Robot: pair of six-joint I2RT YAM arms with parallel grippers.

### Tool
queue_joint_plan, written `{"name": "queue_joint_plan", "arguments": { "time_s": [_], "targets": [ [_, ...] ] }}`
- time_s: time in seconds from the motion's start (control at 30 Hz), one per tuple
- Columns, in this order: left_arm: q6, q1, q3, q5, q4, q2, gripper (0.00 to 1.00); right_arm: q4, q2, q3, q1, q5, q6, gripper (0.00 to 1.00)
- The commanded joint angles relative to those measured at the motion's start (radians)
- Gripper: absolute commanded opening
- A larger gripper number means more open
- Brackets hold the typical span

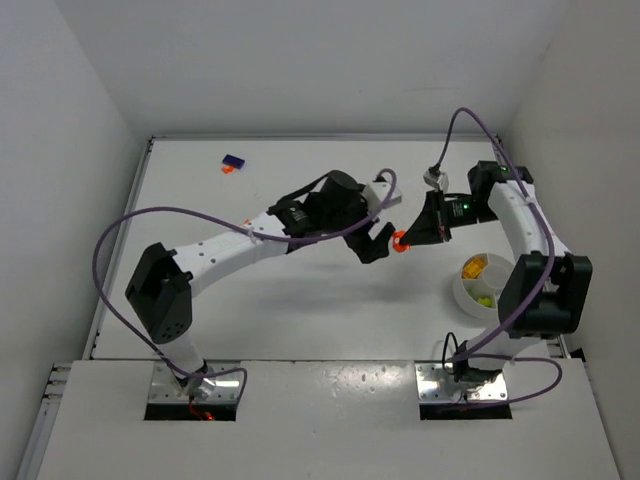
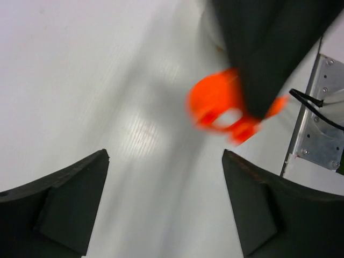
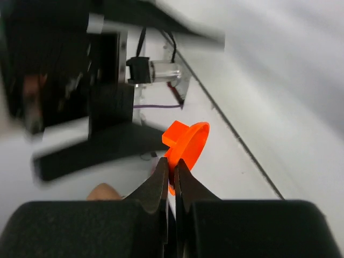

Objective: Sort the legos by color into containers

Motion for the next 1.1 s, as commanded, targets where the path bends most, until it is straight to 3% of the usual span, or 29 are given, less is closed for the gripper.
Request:
{"name": "queue_joint_plan", "arguments": {
  "time_s": [0.0,0.03,0.13,0.4,0.5,0.6,0.77,1.07],
  "targets": [
    [-0.041,0.127,-0.069,0.049,-0.002,-0.104,0.95,-0.015,-0.097,0.058,-0.042,0.052,-0.019,0.0],
    [-0.032,0.145,-0.07,0.088,-0.029,-0.135,1.0,-0.015,-0.118,0.069,-0.051,0.064,-0.019,0.0],
    [-0.023,0.219,-0.123,0.1,-0.054,-0.204,1.0,-0.024,-0.131,0.107,-0.081,0.162,-0.033,0.0],
    [-0.044,0.433,-0.25,-0.029,-0.083,-0.358,1.0,0.07,-0.206,0.142,-0.176,0.723,0.066,0.0],
    [-0.058,0.484,-0.269,-0.054,-0.083,-0.387,1.0,0.042,-0.206,0.181,-0.225,0.83,0.05,0.0],
    [-0.058,0.549,-0.241,-0.077,-0.122,-0.378,1.0,0.042,-0.215,0.172,-0.257,0.887,0.028,0.0],
    [-0.011,0.678,-0.185,0.015,-0.226,-0.326,1.0,0.021,-0.215,0.138,-0.341,0.899,0.019,0.0],
    [0.018,0.835,-0.228,0.13,-0.208,-0.323,1.0,0.002,-0.148,0.126,-0.43,0.985,-0.001,0.0]
  ]
}}
